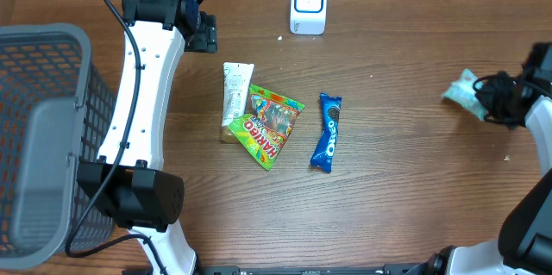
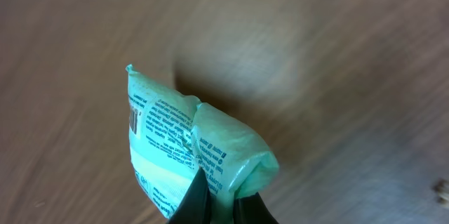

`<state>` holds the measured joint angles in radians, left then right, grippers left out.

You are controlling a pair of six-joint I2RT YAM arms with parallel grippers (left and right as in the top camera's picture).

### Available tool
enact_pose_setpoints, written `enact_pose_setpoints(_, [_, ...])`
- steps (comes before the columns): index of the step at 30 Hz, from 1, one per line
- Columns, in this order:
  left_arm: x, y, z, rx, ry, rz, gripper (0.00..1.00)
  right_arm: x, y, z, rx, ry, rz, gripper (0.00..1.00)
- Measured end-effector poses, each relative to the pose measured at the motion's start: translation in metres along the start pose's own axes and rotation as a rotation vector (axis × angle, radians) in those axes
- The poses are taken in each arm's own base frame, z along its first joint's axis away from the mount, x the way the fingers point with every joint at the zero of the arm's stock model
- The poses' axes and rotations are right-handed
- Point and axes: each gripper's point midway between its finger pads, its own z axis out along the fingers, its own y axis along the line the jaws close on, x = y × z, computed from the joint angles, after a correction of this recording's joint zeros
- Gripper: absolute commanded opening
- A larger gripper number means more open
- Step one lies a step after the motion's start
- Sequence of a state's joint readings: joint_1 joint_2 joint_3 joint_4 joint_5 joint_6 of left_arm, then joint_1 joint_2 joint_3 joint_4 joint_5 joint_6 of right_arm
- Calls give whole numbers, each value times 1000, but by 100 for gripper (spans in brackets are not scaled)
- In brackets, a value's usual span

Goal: Scan the item barcode

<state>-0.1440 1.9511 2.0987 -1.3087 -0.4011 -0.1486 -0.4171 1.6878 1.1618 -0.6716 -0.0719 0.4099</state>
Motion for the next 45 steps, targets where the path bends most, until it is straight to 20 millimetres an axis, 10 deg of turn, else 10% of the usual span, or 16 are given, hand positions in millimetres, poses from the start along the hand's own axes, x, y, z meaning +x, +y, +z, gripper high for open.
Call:
enact_pose_setpoints(2, [0, 0, 0, 0, 0, 0, 100, -3, -10, 1, 10, 2, 32, 37])
enact_pose_setpoints(4, [0, 0, 0, 0, 0, 0, 100, -6, -15, 1, 12, 0, 54, 91])
enact_pose_setpoints(7, [0, 0, 0, 0, 0, 0, 100, -3, -14, 0, -18, 22, 55, 100])
enact_pose_setpoints(15, [0, 0, 0, 0, 0, 0, 100, 18, 17, -18, -149, 161, -21, 97])
enact_pose_setpoints(20, [0, 0, 0, 0, 0, 0, 100, 25, 71, -49, -239, 181, -165, 87])
enact_pose_setpoints(31, [0, 0, 0, 0, 0, 0, 100, 151, 185, -71, -306, 284, -490, 75])
enact_pose_setpoints(45, [0, 0, 0, 0, 0, 0, 100, 291, 182, -12, -77, 486, -701, 68])
